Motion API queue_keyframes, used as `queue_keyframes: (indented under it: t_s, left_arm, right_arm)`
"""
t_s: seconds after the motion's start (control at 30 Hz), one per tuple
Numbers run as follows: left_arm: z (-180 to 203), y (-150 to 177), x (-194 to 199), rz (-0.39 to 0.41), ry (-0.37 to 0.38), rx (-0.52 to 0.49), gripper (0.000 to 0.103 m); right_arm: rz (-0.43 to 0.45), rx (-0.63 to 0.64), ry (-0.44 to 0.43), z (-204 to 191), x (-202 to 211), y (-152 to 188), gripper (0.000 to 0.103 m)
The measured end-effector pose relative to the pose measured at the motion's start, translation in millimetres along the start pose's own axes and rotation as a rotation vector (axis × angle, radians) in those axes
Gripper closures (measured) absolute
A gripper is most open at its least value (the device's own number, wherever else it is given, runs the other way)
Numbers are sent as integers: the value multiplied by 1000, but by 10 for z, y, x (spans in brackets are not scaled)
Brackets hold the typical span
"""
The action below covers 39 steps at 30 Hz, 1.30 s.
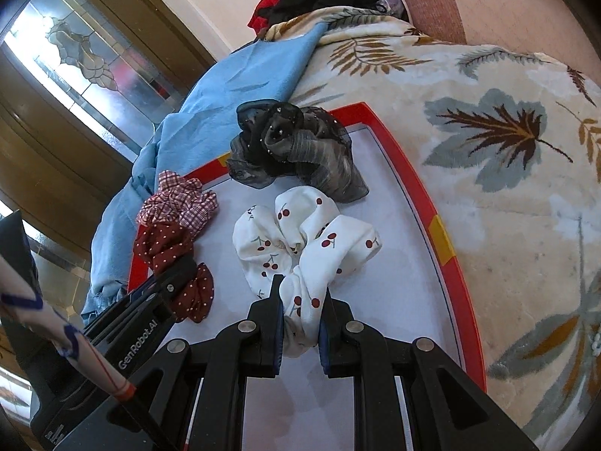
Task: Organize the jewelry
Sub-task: 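Open the right tool onto the tray while the left tool releases its scrunchie, then move both open tools over to the hair clip and bracelets on the blanket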
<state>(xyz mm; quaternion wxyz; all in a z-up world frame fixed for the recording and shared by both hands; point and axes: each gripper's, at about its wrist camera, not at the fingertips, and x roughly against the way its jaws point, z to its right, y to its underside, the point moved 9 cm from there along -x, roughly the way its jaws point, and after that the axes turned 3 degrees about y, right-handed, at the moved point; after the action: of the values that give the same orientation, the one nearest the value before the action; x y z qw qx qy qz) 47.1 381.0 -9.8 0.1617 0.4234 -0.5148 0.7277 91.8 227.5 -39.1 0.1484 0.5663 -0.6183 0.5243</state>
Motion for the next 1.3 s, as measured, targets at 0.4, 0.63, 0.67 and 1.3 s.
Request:
queue_keyframes:
  t_s: [0.4, 0.63, 0.67, 1.3]
  left_arm:
    - [41, -37, 70, 28, 17, 2, 72]
    - [67, -73, 137, 52, 19, -1, 64]
    - [69, -74, 142, 53, 20, -2, 63]
    - [256, -169, 417, 146, 65, -7, 60]
  right_arm:
    - [1, -6, 10, 38, 53, 5, 64]
    - [14, -6, -11, 9, 192, 21, 54]
    - [14, -8, -15, 6, 207, 29, 54]
    - [58, -65, -90, 217, 812, 226, 53]
